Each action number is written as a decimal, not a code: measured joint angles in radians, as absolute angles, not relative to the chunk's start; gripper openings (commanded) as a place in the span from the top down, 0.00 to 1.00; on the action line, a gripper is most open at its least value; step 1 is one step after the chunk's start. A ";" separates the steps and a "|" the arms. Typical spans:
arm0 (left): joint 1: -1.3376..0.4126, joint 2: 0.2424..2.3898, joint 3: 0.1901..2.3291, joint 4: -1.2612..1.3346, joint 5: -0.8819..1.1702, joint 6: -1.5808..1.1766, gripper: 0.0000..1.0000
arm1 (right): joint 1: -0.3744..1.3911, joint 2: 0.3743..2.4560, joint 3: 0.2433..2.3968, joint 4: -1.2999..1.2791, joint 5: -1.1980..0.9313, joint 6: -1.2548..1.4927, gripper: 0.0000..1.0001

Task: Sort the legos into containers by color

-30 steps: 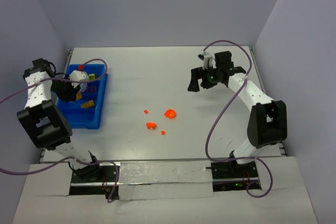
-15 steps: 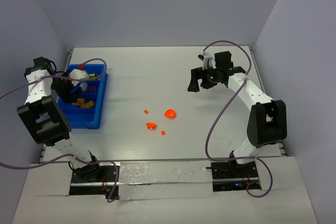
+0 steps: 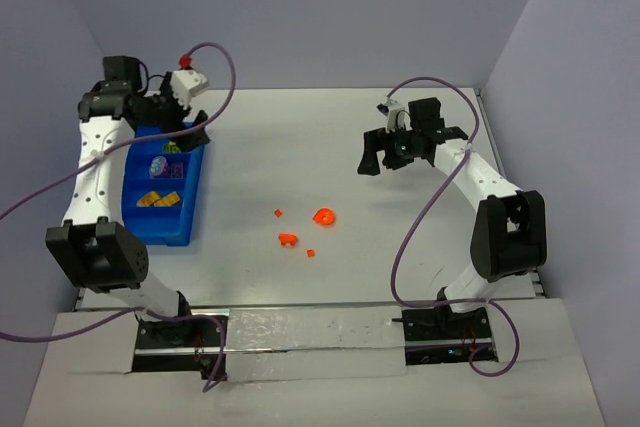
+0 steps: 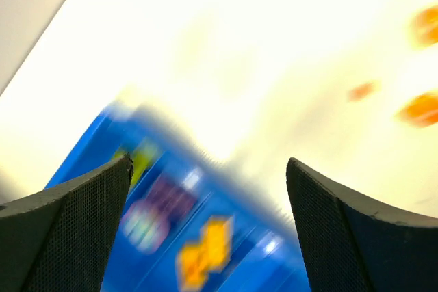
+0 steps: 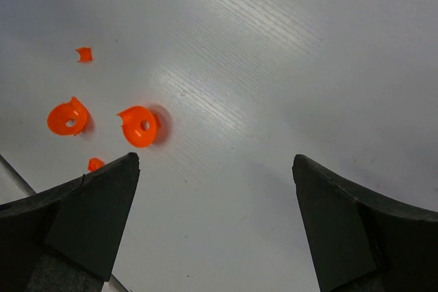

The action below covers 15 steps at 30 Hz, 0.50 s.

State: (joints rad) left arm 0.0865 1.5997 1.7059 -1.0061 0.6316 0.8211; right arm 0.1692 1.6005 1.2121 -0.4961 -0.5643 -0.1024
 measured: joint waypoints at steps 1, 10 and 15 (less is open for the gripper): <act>0.046 1.591 1.699 -0.989 0.662 0.779 0.01 | 0.169 1.600 1.212 -0.496 -0.562 -0.103 0.00; -0.234 1.561 1.469 -0.710 0.702 0.482 0.01 | 0.139 1.600 1.214 -0.497 -0.509 -0.106 0.00; -0.432 1.640 1.465 -0.581 0.487 0.346 0.01 | 0.084 1.600 1.226 -0.499 -0.485 -0.106 0.00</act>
